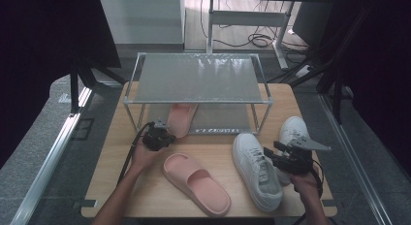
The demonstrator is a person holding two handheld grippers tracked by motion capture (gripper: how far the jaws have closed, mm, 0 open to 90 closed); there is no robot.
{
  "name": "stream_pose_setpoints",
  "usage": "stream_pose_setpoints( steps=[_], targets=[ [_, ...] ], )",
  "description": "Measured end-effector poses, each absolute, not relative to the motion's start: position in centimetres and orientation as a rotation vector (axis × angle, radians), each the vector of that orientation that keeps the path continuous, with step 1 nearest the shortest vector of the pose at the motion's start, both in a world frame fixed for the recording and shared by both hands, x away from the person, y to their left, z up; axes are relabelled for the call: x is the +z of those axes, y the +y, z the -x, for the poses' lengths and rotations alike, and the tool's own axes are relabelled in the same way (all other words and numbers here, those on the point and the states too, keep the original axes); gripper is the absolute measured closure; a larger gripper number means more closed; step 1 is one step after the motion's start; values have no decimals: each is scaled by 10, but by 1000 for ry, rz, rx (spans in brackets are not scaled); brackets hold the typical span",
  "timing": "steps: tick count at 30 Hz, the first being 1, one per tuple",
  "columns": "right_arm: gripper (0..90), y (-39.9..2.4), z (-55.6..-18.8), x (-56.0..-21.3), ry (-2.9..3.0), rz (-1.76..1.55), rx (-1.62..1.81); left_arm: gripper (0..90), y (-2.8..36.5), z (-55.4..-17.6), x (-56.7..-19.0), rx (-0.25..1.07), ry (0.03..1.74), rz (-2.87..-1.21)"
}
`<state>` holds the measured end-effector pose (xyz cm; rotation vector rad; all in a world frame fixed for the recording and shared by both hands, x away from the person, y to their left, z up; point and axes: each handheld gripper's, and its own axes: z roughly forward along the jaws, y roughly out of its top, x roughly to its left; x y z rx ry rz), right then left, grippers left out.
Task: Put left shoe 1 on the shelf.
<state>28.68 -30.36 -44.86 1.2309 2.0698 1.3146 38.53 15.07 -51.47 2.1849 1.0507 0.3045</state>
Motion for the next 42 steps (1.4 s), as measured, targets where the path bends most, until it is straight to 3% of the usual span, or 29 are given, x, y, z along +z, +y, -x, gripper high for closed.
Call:
stream_pose_setpoints(
  steps=[42],
  targets=[
    [469,-307,-286,-449,2061,-1235,1316,880,130,-397,-513,312,1087,-2150]
  ],
)
